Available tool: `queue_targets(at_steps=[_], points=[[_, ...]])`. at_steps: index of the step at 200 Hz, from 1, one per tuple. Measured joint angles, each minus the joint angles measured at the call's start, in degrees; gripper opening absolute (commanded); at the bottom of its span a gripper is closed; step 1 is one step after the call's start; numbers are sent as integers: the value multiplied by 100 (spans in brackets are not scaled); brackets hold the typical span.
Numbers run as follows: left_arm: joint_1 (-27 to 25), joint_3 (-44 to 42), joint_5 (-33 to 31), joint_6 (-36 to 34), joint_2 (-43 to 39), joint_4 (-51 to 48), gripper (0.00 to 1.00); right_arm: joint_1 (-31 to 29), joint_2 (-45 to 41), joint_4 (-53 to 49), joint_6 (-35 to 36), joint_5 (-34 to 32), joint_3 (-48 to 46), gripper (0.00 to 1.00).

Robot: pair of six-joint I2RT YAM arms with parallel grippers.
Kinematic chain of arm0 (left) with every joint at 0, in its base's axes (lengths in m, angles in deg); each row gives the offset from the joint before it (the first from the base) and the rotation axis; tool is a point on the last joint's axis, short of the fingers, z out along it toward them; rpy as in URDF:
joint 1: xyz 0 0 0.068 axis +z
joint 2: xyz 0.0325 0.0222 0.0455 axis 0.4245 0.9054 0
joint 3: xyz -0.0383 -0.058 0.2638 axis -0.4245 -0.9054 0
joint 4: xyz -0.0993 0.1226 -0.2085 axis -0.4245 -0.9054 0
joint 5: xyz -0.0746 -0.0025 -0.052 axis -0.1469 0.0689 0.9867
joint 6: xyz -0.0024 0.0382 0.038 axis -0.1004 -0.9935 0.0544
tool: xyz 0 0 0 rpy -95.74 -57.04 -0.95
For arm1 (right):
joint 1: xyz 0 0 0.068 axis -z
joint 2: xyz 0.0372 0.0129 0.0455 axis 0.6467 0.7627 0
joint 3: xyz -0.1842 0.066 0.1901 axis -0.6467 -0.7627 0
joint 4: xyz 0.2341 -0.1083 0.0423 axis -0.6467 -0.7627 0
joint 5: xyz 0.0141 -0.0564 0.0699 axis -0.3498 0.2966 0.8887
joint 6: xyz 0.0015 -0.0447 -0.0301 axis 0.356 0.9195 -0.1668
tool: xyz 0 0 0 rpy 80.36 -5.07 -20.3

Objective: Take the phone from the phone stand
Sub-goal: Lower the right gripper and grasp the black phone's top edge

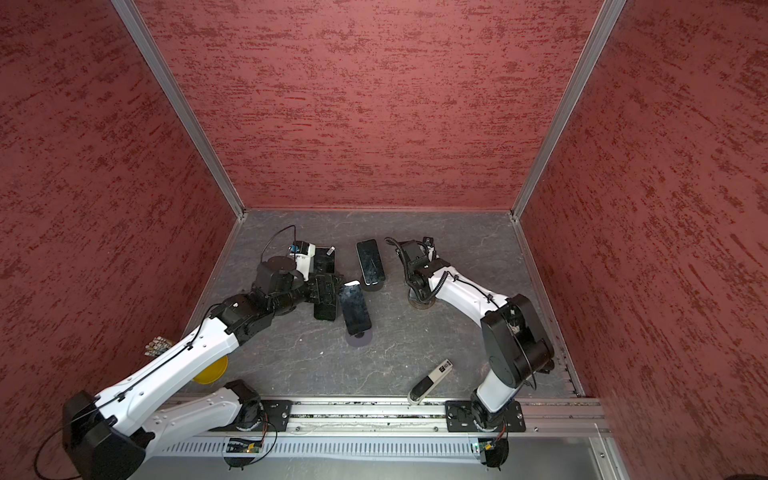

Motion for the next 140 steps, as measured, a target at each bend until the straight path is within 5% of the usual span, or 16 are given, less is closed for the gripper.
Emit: queue_targets(at_steps=[83, 140], points=[[0, 0, 2, 4, 0, 0, 100, 109, -820, -17, 291, 111, 2, 45], [0, 0, 2, 7, 2, 0, 100, 748, -1259, -114, 538, 125, -50, 43]])
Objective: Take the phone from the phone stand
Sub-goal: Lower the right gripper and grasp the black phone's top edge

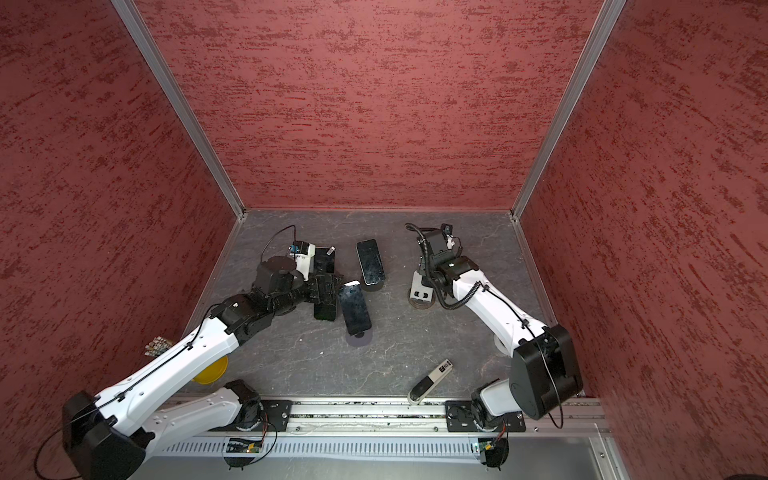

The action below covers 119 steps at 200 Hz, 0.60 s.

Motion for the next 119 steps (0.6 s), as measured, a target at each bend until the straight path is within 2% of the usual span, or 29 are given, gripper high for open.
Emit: queue_targets(at_steps=[61, 119], points=[[0, 0, -2, 20, 9, 7, 99, 918, -254, 98, 321, 90, -599, 43], [0, 0, -7, 20, 131, 7, 100, 1314, 590, 595, 907, 393, -767, 43]])
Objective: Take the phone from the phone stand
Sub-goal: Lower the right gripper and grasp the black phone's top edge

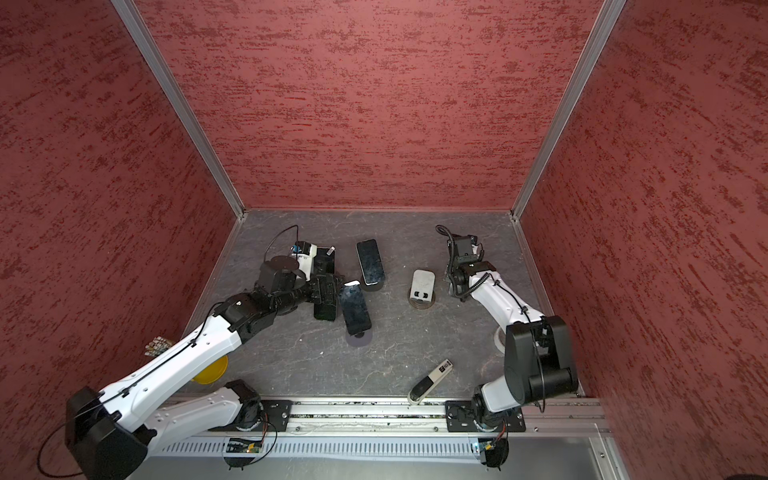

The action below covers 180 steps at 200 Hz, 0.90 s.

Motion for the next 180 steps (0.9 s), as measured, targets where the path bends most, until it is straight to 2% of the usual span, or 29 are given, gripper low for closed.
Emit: queue_targets(at_steps=[81, 180], points=[[15, 74, -20, 42, 203, -7, 99, 188, 1141, 752, 758, 651, 120, 46], [15, 173, -22, 42, 398, 0, 99, 291, 1934, 1093, 914, 1351, 612, 50]])
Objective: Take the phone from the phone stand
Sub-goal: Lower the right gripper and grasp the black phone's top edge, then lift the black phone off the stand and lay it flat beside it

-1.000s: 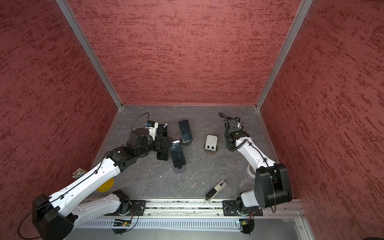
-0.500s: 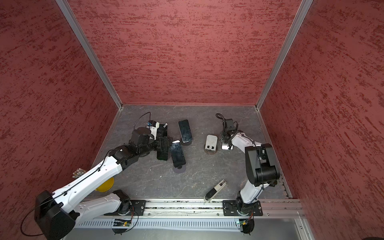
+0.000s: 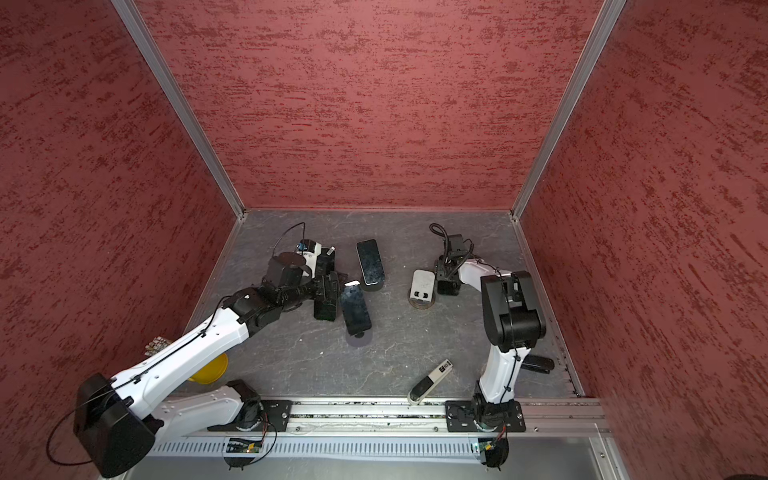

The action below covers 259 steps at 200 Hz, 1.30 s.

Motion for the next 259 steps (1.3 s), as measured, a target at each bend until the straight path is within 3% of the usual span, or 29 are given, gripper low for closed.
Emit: queue_targets(at_steps=[114, 259], points=[[0, 0, -2, -2, 24, 0, 100, 2, 439, -262, 299, 214, 505, 65], [0, 0, -129, -2, 22, -4, 100, 2, 745, -490, 442, 264, 962, 72]])
